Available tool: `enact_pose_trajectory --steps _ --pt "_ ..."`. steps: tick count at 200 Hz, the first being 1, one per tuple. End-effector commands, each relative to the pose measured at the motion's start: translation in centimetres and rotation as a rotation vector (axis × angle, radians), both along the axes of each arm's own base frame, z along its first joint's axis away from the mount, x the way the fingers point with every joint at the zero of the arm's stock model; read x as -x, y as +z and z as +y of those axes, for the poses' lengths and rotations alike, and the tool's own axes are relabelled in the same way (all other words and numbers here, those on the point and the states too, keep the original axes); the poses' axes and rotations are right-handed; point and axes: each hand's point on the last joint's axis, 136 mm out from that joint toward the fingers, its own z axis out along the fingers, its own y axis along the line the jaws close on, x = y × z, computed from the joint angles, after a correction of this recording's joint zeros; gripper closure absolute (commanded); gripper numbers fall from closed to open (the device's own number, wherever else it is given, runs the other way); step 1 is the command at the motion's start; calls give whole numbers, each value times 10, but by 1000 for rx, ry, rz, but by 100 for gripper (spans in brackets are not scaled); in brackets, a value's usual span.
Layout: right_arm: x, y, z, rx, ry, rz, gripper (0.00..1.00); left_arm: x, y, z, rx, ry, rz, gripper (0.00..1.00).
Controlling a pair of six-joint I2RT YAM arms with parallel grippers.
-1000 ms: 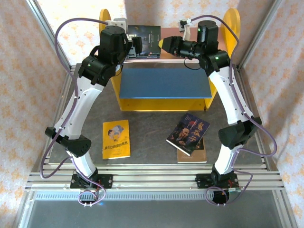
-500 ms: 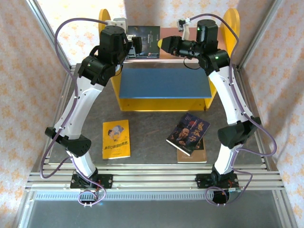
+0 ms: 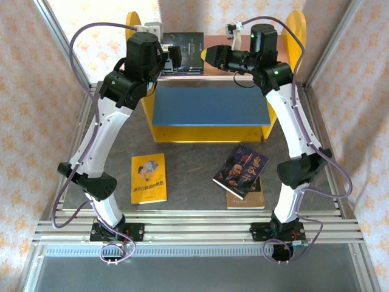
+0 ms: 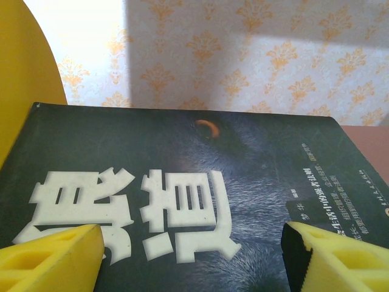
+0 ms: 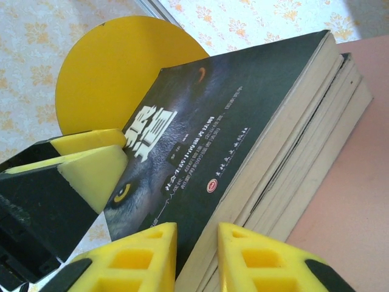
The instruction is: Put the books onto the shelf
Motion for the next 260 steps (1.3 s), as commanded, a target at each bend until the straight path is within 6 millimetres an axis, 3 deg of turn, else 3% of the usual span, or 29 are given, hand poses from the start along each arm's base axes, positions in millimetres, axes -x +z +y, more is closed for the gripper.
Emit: enact_pose_trajectory --steps 1,45,75,137,157,171,212,260 --pt "18 14 22 -20 91 -53 77 -9 -11 0 -5 -2 23 24" --pt "17 10 22 -10 91 -49 76 -9 -12 0 -6 -3 26 24" --pt "15 12 18 3 59 -58 62 -10 -14 1 -8 -1 30 24" --pt "16 14 10 22 34 -67 56 -9 -9 4 3 10 15 24" --pt "18 15 6 26 28 -75 43 -10 -7 3 5 7 6 24" --pt "18 15 5 27 26 -77 40 -11 -4 4 5 8 -1 24" --pt "21 19 -1 29 14 -87 29 -8 15 0 26 -23 -53 24" --pt "23 23 -13 34 -22 -99 25 10 49 5 47 -48 -146 24"
